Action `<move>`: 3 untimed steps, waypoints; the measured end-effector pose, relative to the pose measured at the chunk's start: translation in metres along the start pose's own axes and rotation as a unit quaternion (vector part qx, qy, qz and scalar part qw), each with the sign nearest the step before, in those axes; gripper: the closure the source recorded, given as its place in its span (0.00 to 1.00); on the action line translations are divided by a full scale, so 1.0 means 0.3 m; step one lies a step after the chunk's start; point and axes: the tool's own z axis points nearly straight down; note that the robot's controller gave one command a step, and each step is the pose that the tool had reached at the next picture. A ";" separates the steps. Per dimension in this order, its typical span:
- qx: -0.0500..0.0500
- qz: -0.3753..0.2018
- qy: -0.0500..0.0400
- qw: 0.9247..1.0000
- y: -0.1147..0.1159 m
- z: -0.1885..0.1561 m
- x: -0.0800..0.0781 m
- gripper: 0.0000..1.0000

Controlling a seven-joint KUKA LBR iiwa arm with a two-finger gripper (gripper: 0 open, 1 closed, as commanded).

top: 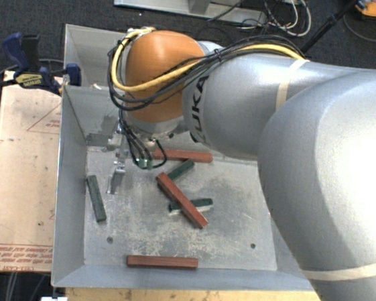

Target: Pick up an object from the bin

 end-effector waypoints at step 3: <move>0.000 -0.289 -0.006 0.957 0.066 0.124 0.127 0.00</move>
Offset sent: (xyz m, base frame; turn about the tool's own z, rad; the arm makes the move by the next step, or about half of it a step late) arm -0.0372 0.0211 -0.0728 -0.3718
